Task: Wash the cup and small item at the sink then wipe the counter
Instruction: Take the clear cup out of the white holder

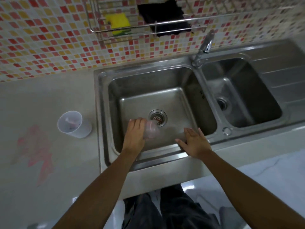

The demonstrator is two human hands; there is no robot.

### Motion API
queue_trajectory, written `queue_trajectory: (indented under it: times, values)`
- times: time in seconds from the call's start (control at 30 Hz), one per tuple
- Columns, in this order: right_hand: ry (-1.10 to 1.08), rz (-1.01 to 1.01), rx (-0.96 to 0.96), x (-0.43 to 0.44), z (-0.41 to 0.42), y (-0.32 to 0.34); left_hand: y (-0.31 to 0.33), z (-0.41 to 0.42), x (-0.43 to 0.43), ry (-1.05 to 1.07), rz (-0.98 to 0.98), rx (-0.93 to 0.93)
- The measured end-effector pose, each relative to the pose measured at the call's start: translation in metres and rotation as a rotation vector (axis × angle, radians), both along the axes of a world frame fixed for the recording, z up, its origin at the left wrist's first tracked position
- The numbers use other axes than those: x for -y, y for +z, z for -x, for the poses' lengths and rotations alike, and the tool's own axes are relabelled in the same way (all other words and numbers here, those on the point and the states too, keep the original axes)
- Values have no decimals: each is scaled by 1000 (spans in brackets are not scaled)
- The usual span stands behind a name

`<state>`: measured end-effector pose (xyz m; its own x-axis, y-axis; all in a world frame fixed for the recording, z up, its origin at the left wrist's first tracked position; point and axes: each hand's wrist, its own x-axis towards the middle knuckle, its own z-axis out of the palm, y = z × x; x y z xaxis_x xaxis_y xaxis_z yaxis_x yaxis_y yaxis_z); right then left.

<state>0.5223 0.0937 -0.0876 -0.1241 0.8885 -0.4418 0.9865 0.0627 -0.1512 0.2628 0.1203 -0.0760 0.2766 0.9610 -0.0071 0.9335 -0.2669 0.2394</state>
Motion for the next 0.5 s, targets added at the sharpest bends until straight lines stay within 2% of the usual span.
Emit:
queue_trajectory:
  times: [0.33, 0.5]
  values:
    - [94, -11, -13, -4, -4, -9, 2, -31, -11, -93, -121, -527]
    - [89, -89, -43, -1, -8, -9, 8, -49, -19, -25, -118, -579]
